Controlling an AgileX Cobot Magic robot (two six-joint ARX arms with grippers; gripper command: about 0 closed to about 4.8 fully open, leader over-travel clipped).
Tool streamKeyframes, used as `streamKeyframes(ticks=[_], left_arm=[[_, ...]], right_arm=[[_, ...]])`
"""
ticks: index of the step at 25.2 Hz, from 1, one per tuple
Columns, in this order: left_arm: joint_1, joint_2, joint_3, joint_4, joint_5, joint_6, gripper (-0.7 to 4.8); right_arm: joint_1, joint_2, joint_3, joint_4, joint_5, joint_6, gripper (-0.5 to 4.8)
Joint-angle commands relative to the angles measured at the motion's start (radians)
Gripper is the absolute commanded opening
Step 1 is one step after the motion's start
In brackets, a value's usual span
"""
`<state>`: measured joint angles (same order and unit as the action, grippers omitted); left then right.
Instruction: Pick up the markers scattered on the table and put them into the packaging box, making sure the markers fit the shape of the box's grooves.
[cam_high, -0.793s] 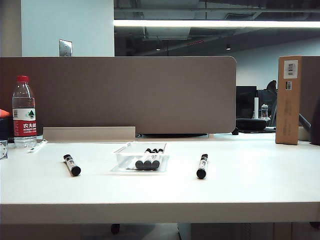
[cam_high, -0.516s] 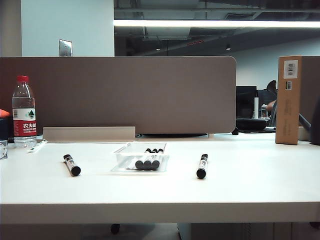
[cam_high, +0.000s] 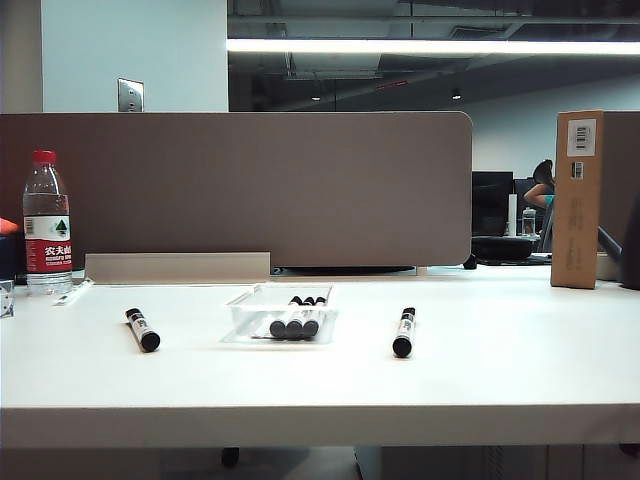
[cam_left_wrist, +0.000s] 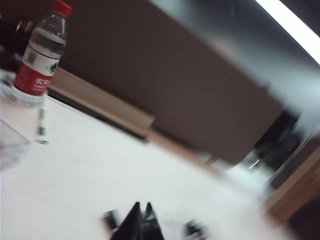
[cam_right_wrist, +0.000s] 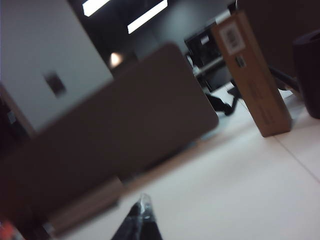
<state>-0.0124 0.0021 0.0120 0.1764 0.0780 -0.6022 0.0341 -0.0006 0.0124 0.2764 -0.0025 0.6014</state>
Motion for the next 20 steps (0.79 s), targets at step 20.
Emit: streamKeyframes(ticks=[20], left_arm=[[-0.002,1.125,0.77,-0.279,0.395,0.231,-0.03]], right_arm=[[0.052,1.237,0.809,-0.269,-0.454,-0.029,-0.05]])
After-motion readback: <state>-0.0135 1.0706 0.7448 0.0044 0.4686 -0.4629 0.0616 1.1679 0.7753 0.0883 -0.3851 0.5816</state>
